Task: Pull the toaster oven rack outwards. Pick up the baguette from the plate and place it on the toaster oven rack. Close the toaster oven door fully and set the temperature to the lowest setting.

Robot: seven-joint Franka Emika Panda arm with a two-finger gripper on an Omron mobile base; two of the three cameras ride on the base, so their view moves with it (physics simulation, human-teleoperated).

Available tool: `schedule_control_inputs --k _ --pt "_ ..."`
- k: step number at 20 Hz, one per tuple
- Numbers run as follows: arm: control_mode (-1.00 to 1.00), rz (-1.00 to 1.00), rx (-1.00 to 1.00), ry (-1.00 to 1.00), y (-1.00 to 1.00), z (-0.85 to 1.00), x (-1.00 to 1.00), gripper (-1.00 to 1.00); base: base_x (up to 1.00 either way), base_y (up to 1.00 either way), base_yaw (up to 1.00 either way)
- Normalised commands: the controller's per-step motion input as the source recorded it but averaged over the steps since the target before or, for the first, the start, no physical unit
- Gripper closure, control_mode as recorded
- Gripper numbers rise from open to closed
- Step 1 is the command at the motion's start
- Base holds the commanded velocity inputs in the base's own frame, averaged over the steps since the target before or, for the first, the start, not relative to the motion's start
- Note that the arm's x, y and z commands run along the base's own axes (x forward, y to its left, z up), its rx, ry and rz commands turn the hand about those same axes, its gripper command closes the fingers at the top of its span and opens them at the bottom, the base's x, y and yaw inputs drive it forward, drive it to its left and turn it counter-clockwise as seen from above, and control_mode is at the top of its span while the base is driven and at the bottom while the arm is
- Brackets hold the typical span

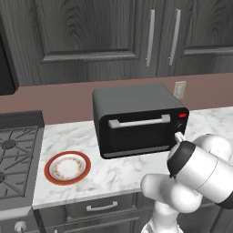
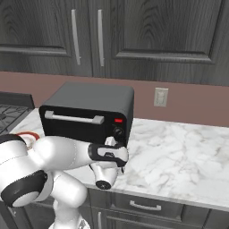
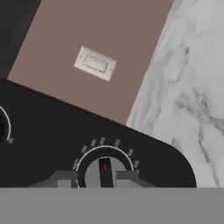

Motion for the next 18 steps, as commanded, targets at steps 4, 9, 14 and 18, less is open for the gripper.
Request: schedule_control_inputs --k 4,9,14,18 --pt "-1.00 0.17 -0.51 -0.12 -0.03 -0.03 0.03 1.00 0.00 0.00 0.00" --pt "-1.00 0.16 -0.53 -0.16 0.00 -0.02 0.09 1.00 0.00 0.00 0.00" --pt "-1.00 0.13 -0.53 -0.20 0.00 0.00 0.14 1.00 0.00 0.00 0.00" --pt "-1.00 0.12 -0.55 -0.22 0.00 -0.01 0.13 1.00 0.00 0.00 0.00"
